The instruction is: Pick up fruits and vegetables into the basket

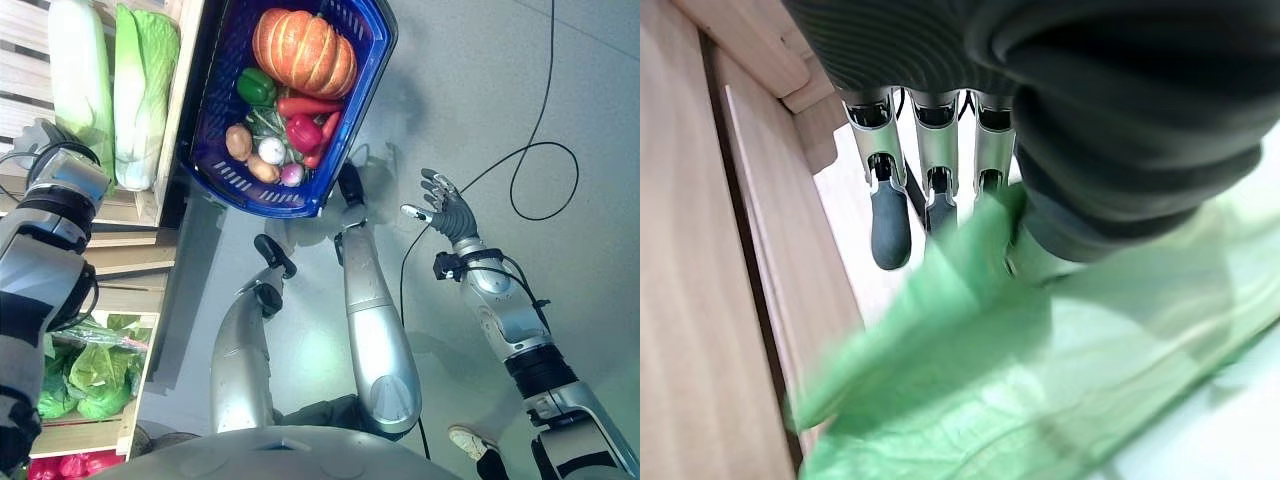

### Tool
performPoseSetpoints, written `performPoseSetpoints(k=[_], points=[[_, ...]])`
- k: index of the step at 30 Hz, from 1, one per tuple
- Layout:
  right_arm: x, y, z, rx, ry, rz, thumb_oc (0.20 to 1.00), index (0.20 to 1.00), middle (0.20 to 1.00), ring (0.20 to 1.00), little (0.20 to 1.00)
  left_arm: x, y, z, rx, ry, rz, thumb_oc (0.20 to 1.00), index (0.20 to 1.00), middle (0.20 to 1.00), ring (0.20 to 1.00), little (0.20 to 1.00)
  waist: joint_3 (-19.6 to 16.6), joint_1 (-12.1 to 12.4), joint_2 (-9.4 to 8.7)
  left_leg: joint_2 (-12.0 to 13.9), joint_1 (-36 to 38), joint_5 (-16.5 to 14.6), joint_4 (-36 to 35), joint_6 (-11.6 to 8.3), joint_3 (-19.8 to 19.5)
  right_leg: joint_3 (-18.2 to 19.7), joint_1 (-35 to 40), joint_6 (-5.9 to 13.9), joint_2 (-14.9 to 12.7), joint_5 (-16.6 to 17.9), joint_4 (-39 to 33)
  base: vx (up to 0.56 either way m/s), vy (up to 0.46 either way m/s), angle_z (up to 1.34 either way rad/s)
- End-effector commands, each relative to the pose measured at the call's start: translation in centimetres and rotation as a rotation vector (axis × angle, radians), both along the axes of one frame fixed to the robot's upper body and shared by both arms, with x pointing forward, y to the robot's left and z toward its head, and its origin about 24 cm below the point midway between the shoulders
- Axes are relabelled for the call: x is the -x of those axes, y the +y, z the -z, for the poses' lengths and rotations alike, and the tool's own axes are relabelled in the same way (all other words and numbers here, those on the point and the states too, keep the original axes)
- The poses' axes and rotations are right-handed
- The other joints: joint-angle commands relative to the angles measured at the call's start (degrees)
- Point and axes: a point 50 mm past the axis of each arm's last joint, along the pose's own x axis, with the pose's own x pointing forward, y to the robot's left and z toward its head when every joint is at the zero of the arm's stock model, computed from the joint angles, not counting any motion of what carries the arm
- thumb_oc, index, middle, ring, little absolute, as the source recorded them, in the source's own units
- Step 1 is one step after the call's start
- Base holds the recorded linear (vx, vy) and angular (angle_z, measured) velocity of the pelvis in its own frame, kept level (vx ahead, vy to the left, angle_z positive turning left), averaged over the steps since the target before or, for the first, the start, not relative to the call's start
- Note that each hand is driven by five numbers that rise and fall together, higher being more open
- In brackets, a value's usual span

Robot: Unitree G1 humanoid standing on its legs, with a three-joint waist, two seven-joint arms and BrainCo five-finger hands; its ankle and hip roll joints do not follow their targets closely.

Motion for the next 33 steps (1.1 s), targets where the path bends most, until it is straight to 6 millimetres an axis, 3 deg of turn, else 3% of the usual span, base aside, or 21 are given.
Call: performPoseSetpoints(k=[1, 11, 13, 21, 27, 29, 30, 31, 33], points=[[0.4, 0.1, -0.5, -0.022, -0.05, -0.017, 1.0, 1.0, 1.0, 1.0, 1.0, 2.9, 3.1, 3.1, 0.071, 0.059, -0.132, 0.2, 0.2, 0.2, 0.2, 0.2, -0.96, -1.14, -1.16, -0.95, -4.0, 0.1, 1.95, 1.32, 0.38, -1.83, 1.49, 2.4, 0.15, -7.79, 3.73, 0.0, 0.0, 0.0], [1.0, 0.5, -1.7, -0.015, -0.112, -0.036, 1.0, 1.0, 1.0, 1.0, 1.0, 1.8, 1.8, 4.4, 0.373, -0.27, -0.024, 0.2, 0.2, 0.2, 0.2, 0.2, -0.96, -0.04, -1.09, -1.5, 0.37, 0.43, -0.14, 1.37, -0.05, -3.3, 5.65, 2.35, -0.44, -8.83, 3.28, -0.01, 0.005, 0.02], [1.5, 0.6, -2.3, -0.009, -0.147, -0.041, 1.0, 1.0, 1.0, 1.0, 1.0, 1.8, 0.9, 5.4, 0.453, -0.387, 0.042, 0.2, 0.2, 0.2, 0.2, 0.2, -0.96, 0.82, -0.8, -1.97, 2.62, 0.83, -1.69, 1.49, -0.22, -4.13, 7.96, 2.36, -0.82, -9.07, 2.49, 0.0, 0.0, 0.0], [2.3, 0.5, -3.1, 0.008, -0.206, -0.048, 1.0, 1.0, 1.0, 1.0, 1.0, 3.0, -0.6, 7.4, 0.458, -0.543, 0.177, 0.2, 0.2, 0.2, 0.2, 0.2, -0.96, 3.47, -0.32, -2.64, 6.69, 1.23, -3.22, 1.87, -1.15, -5.72, 13.13, 2.38, -1.69, -9.98, 1.55, -0.01, -0.004, 0.1], [2.4, 0.2, -2.9, 0.007, -0.194, -0.043, 1.0, 1.0, 1.0, 1.0, 1.0, 3.7, -1.1, 8.0, 0.418, -0.537, 0.209, 0.2, 0.2, 0.2, 0.2, 0.2, -0.96, 4.76, -0.22, -2.94, 8.22, 1.55, -3.91, 2.11, -1.56, -6.72, 15.3, 2.35, -2.04, -10.26, 1.18, 0.0, -0.019, 0.1], [2.4, 0.1, -2.5, 0.01, -0.178, -0.042, 1.0, 1.0, 1.0, 1.0, 1.0, 3.9, -1.0, 8.2, 0.415, -0.521, 0.207, 0.633, 0.633, 0.633, 0.633, 0.633, -0.96, 5.11, -0.36, -2.98, 8.7, 1.75, -4.12, 2.25, -1.75, -7.09, 16.27, 2.3, -2.04, -10.34, 0.93, 0.0, -0.038, 0.12], [2.4, 0.1, -2.5, 0.011, -0.172, -0.043, 1.0, 1.0, 1.0, 1.0, 1.0, 3.9, -1.0, 8.3, 0.421, -0.515, 0.204, 0.915, 0.915, 0.915, 0.915, 0.915, -0.96, 5.15, -0.47, -2.93, 8.73, 1.8, -4.08, 2.28, -1.78, -7.14, 16.43, 2.29, -2.0, -10.39, 0.95, 0.01, -0.033, 0.14], [2.4, 0.1, -2.4, 0.01, -0.168, -0.043, 1.0, 1.0, 1.0, 1.0, 1.0, 4.0, -0.9, 8.4, 0.426, -0.513, 0.194, 1.0, 1.0, 1.0, 1.0, 1.0, -0.96, 5.18, -0.56, -2.89, 8.75, 1.84, -4.09, 2.3, -1.77, -7.19, 16.54, 2.27, -1.97, -10.42, 0.95, 0.01, -0.051, 0.09], [2.2, 0.2, -2.2, 0.008, -0.157, -0.043, 1.0, 1.0, 1.0, 1.0, 1.0, 4.0, -0.5, 8.4, 0.423, -0.495, 0.163, 1.0, 1.0, 1.0, 1.0, 1.0, -0.96, 5.18, -0.77, -2.83, 8.63, 2.0, -4.07, 2.39, -1.8, -7.23, 16.67, 2.19, -1.7, -10.44, 0.93, 0.01, -0.048, 0.03]])
